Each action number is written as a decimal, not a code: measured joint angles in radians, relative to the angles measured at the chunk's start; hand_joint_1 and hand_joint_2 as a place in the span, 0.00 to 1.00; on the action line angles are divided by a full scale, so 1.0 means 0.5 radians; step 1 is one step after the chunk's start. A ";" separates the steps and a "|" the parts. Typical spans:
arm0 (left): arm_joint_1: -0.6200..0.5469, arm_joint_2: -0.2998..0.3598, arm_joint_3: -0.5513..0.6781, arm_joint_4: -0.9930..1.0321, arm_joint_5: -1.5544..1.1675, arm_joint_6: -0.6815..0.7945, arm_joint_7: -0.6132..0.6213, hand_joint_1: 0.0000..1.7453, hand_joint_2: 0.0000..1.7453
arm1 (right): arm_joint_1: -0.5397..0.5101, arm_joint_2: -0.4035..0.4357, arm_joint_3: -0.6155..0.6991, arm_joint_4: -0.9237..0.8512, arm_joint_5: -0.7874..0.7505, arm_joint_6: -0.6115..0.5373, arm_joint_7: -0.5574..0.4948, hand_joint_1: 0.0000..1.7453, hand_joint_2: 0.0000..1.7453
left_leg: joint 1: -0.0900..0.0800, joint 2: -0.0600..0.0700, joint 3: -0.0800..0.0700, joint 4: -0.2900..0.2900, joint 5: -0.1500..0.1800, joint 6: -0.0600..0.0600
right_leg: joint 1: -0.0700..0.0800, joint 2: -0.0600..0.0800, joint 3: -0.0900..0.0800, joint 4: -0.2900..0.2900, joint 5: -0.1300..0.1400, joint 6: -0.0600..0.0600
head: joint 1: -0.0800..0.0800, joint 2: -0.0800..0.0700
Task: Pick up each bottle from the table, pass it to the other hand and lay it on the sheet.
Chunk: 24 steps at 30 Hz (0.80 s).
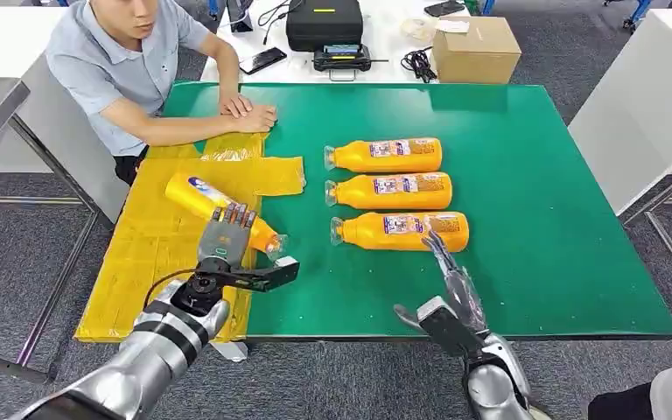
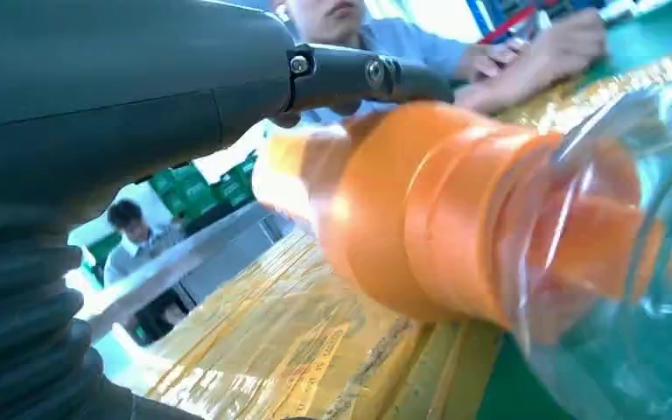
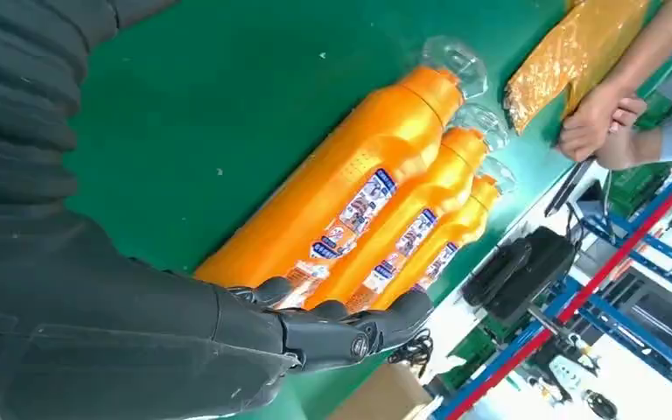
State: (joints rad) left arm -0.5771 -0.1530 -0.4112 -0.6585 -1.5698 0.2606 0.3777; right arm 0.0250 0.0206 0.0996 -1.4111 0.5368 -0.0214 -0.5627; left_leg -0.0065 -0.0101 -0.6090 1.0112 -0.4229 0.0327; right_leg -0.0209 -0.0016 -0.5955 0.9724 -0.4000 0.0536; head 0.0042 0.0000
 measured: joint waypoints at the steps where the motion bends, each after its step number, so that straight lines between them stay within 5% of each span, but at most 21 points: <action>1: 0.041 0.005 0.023 -0.066 0.001 0.039 0.000 0.00 1.00 | 0.019 0.001 0.000 -0.025 0.008 -0.008 0.002 0.00 1.00 | 0.000 0.000 -0.001 0.000 0.000 0.000 | 0.000 0.000 -0.001 0.000 0.000 0.000 | -0.001 0.000; 17: 0.551 0.155 0.108 -0.980 -0.002 0.205 0.146 0.00 1.00 | 0.226 0.002 0.000 -0.291 0.067 -0.047 0.020 0.00 1.00 | 0.000 0.000 -0.006 0.000 -0.002 -0.001 | 0.000 0.000 -0.006 0.000 -0.001 0.000 | 0.000 0.000; 24: 0.648 0.177 0.139 -1.163 0.015 0.305 -0.016 0.00 1.00 | 0.250 0.003 0.000 -0.312 0.069 -0.054 0.021 0.00 1.00 | 0.000 0.000 -0.006 0.000 -0.002 -0.001 | 0.000 0.000 -0.006 0.000 -0.001 0.000 | 0.000 0.000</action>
State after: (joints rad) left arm -0.2530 -0.0645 -0.3418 -1.2398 -1.5621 0.4132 0.3699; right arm 0.1500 0.0221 0.0996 -1.5671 0.5711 -0.0485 -0.5520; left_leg -0.0064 -0.0101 -0.6120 1.0110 -0.4238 0.0324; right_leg -0.0209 -0.0016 -0.5986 0.9722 -0.4004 0.0534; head 0.0042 0.0000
